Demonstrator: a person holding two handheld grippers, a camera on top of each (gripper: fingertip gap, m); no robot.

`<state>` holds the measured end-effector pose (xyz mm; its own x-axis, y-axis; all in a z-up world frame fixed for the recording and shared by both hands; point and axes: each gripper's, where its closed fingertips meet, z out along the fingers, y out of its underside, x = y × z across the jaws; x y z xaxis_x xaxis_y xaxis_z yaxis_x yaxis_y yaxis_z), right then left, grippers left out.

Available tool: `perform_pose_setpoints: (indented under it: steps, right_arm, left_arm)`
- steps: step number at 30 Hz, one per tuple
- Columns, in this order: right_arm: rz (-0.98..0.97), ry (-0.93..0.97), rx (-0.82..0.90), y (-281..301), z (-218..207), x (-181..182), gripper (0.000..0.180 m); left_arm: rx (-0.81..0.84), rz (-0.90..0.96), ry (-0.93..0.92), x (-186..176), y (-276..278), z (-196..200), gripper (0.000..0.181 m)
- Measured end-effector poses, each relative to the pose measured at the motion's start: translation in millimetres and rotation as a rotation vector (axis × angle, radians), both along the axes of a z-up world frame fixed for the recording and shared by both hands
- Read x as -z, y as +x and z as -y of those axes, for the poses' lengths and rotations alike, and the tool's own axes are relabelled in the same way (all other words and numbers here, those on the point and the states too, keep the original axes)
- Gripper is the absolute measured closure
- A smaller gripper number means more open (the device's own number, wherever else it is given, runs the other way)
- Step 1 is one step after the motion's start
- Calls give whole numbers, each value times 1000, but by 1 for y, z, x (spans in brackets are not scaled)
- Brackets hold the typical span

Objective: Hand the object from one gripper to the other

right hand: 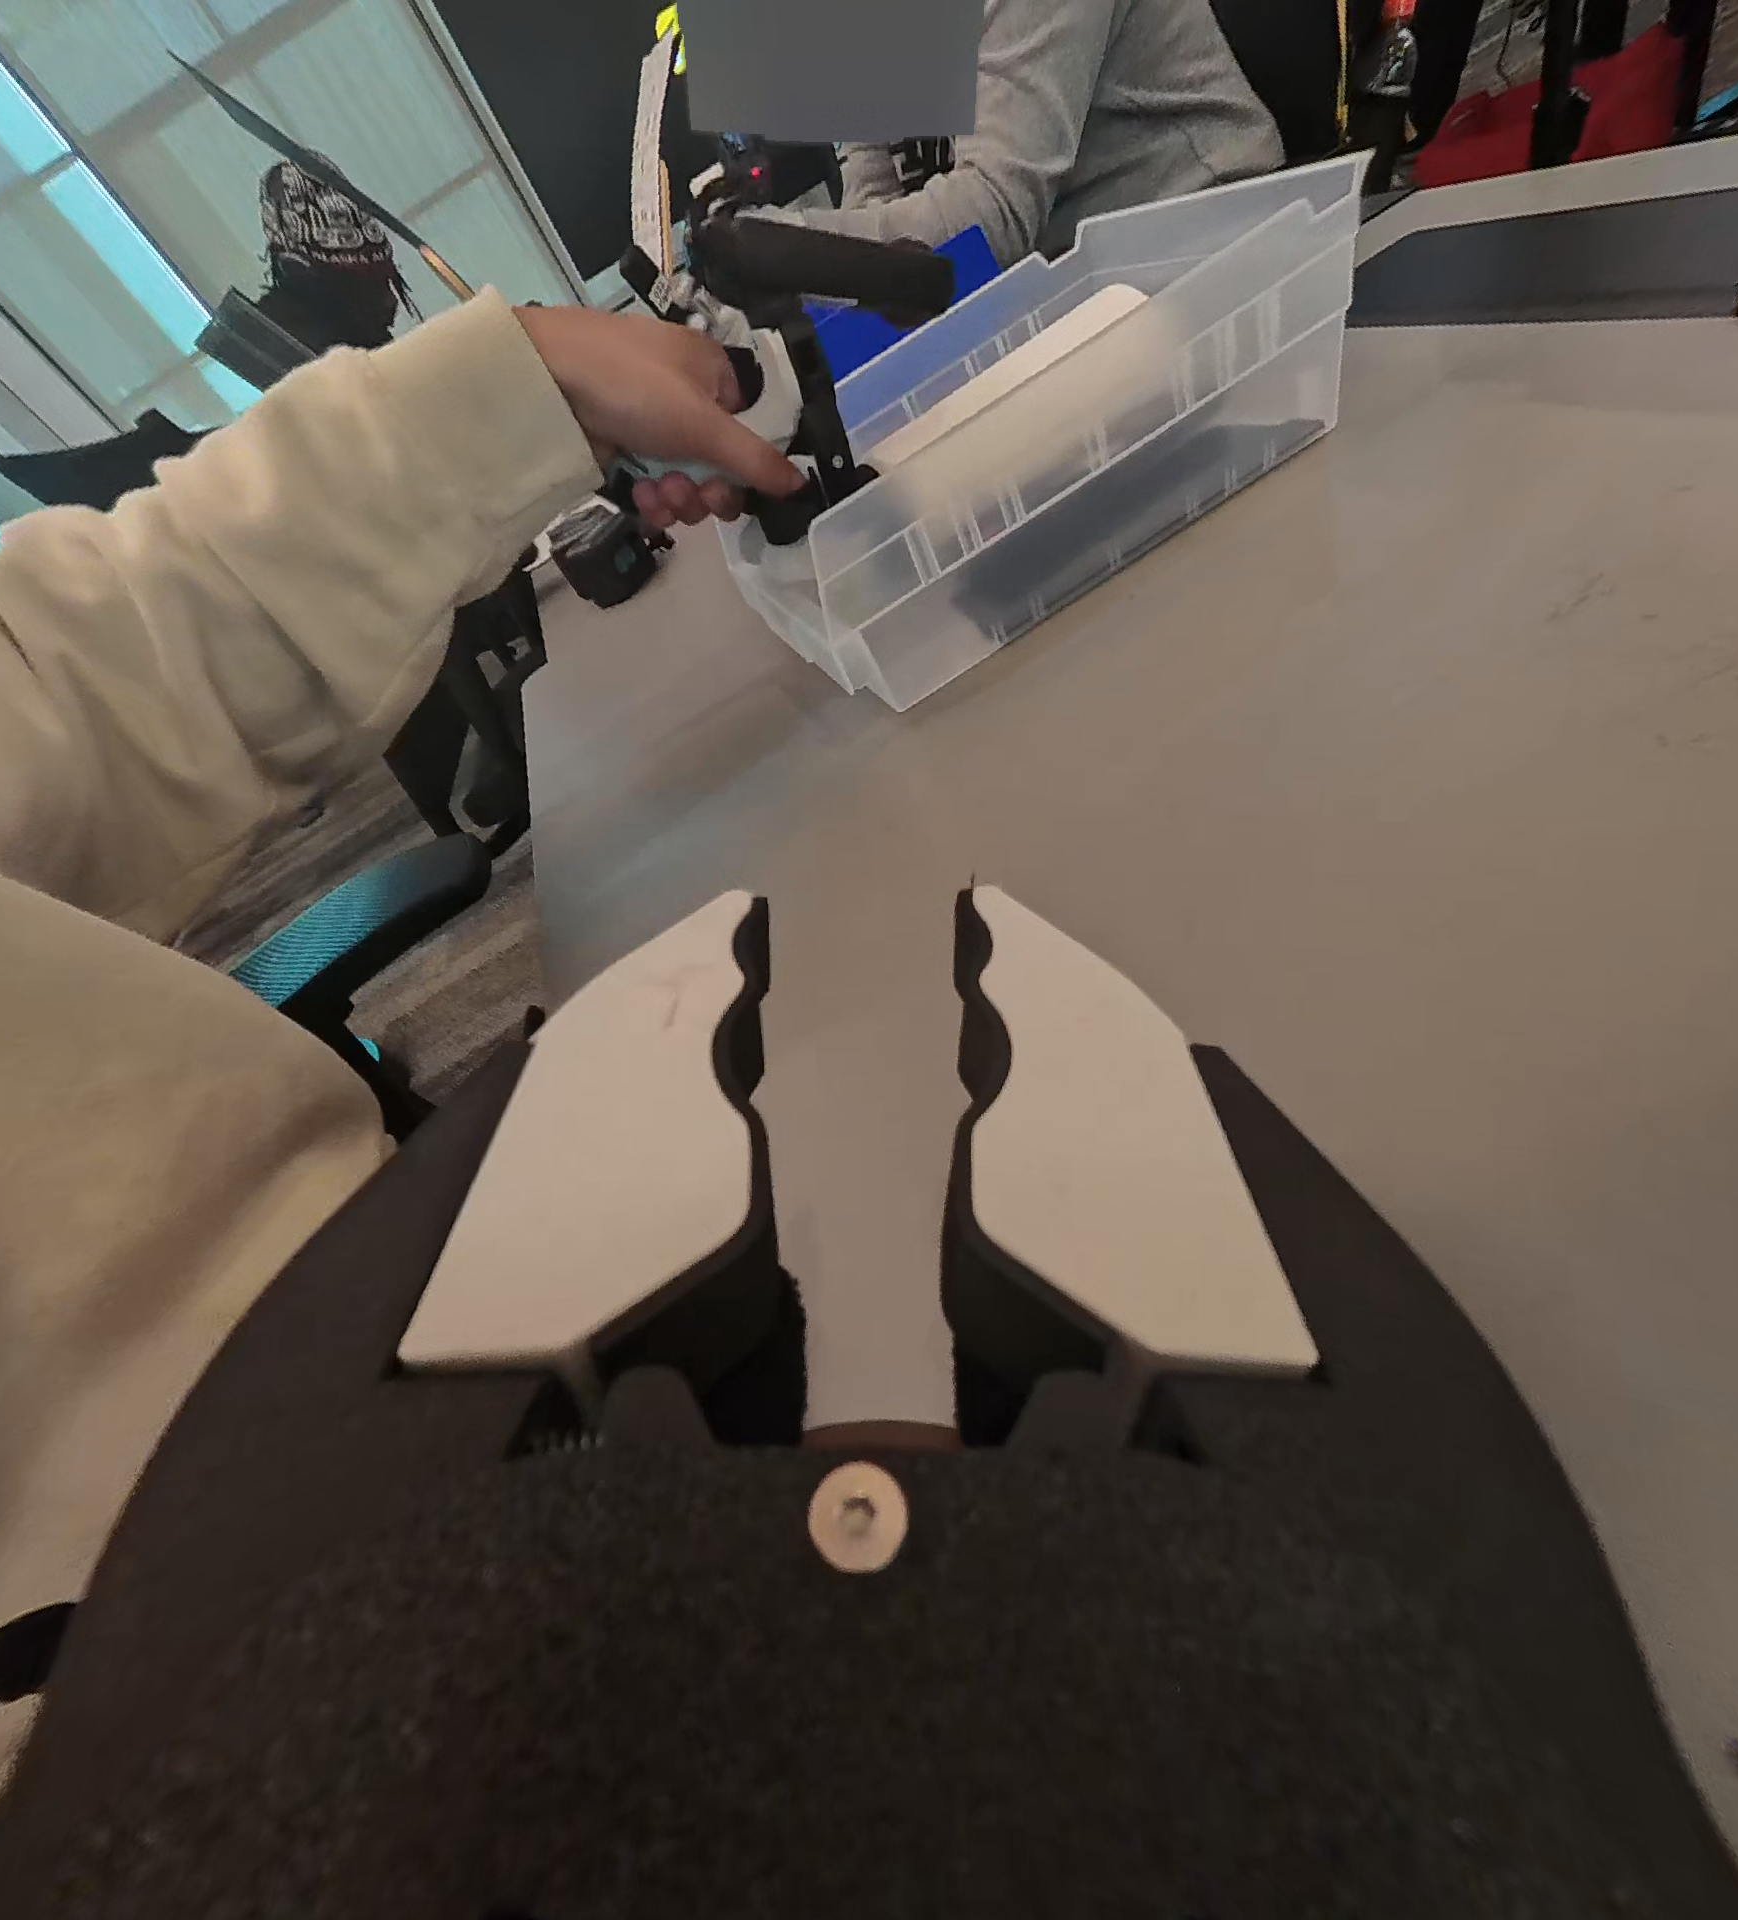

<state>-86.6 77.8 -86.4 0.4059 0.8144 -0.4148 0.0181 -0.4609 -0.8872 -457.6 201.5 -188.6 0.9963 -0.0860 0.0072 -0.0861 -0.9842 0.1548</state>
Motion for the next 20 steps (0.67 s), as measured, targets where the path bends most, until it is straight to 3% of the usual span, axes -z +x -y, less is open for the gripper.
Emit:
perform_pose_setpoints:
  steps: [6,12,14,16,20]
  right_arm:
    - [73,58,49,4,-9,11,148]
    - [124,94,94,9,-26,24,148]
    - [150,188,73,5,-31,25,147]
    - [189,335,16,-6,-37,21,133]
    - [349,666,-48,-33,-70,-15,120]
  left_arm:
    - [30,76,140,-16,-3,2,151]
    - [134,259,561,-84,27,-2,152]
    - [192,410,675,-109,55,-1,152]
    - [278,648,713,-130,99,4,152]
    - [367,1171,580,-179,189,7,152]
